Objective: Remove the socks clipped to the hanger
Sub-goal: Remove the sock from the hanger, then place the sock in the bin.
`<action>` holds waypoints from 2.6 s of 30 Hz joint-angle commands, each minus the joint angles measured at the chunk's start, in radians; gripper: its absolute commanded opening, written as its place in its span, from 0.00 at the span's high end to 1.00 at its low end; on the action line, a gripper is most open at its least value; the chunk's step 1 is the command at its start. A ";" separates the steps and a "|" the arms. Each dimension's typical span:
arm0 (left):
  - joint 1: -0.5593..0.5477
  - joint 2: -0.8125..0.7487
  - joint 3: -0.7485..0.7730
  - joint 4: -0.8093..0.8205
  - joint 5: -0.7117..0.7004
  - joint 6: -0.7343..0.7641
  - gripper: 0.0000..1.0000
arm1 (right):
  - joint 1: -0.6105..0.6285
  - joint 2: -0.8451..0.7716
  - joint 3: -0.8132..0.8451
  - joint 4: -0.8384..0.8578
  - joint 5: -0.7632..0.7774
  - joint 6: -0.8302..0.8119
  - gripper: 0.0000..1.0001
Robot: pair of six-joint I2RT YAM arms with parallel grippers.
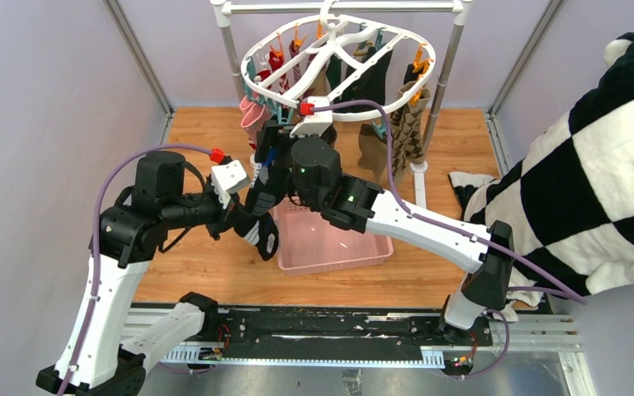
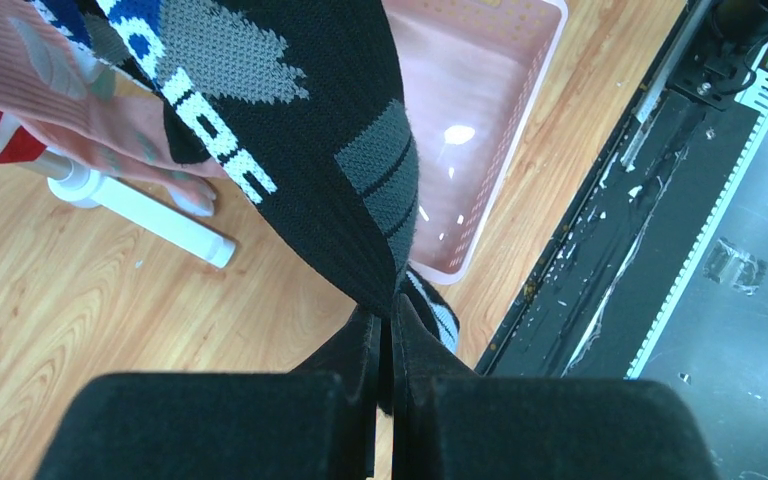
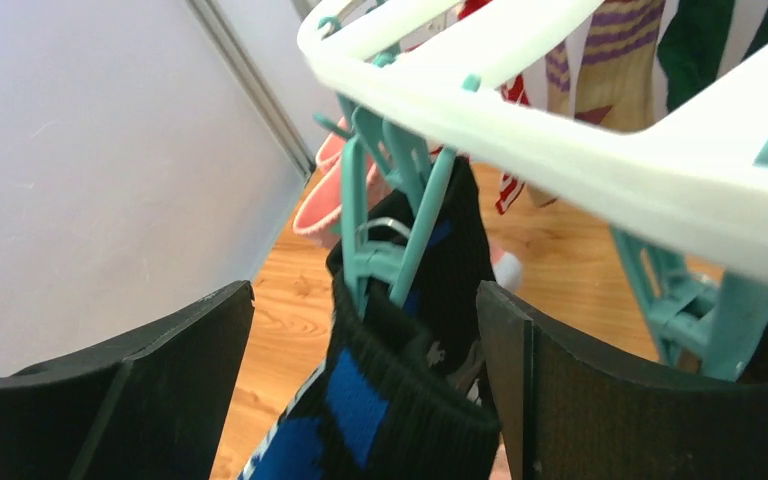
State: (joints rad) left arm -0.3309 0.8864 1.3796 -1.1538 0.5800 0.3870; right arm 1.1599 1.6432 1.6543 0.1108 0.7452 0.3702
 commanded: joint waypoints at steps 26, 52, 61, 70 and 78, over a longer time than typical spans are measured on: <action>-0.007 -0.032 0.007 -0.011 0.024 -0.008 1.00 | -0.106 0.072 0.170 0.027 -0.020 -0.030 0.42; -0.007 -0.126 -0.085 -0.044 -0.119 0.099 1.00 | -0.133 -0.200 -0.189 -0.010 -0.460 0.052 0.01; -0.007 -0.112 -0.070 -0.048 -0.019 0.093 1.00 | -0.096 -0.380 -0.488 0.065 -0.975 -0.075 0.00; -0.007 -0.127 -0.013 -0.121 0.099 0.119 0.99 | -0.042 -0.273 -0.544 0.311 -1.280 -0.294 0.00; -0.007 -0.114 0.006 -0.130 0.108 0.122 0.99 | -0.029 -0.193 -0.499 0.296 -1.370 -0.312 0.41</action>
State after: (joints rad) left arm -0.3309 0.7673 1.3605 -1.2686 0.6636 0.4999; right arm 1.1133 1.4498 1.1206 0.3740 -0.5449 0.0906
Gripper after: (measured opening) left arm 0.022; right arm 0.758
